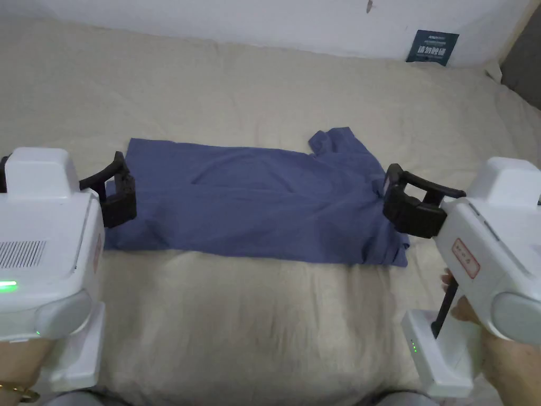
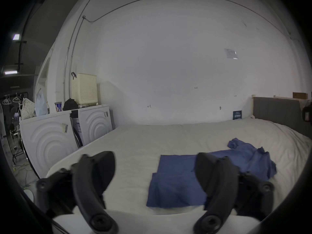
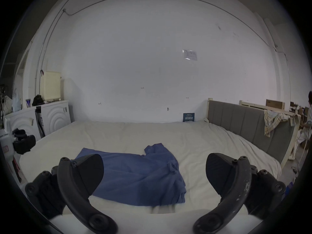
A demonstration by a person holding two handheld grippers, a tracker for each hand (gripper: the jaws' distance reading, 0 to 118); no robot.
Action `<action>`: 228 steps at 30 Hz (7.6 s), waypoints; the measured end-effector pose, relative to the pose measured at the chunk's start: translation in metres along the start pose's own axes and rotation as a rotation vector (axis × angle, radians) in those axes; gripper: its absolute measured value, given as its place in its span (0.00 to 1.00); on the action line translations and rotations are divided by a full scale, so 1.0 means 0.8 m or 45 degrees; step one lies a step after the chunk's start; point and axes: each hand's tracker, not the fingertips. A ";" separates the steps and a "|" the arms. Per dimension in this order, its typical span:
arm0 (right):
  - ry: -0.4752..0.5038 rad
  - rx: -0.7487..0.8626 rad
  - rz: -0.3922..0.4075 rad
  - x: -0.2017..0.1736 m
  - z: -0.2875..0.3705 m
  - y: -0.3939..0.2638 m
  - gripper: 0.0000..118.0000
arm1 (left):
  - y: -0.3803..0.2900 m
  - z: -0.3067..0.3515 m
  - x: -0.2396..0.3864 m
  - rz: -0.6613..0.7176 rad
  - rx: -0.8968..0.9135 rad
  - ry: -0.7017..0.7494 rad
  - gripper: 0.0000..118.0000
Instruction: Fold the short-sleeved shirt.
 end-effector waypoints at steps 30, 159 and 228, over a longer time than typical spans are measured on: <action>0.002 -0.264 0.028 0.010 -0.052 -0.040 0.01 | -0.047 -0.244 -0.049 0.212 -1.054 -0.127 0.99; -0.009 -0.311 0.010 0.016 -0.207 -0.012 0.01 | -0.097 -0.458 -0.002 -0.015 -1.241 -0.092 0.82; 0.039 -0.729 -0.218 0.151 -0.127 -0.041 0.03 | -0.031 -0.131 -0.091 0.192 -0.816 -0.277 0.04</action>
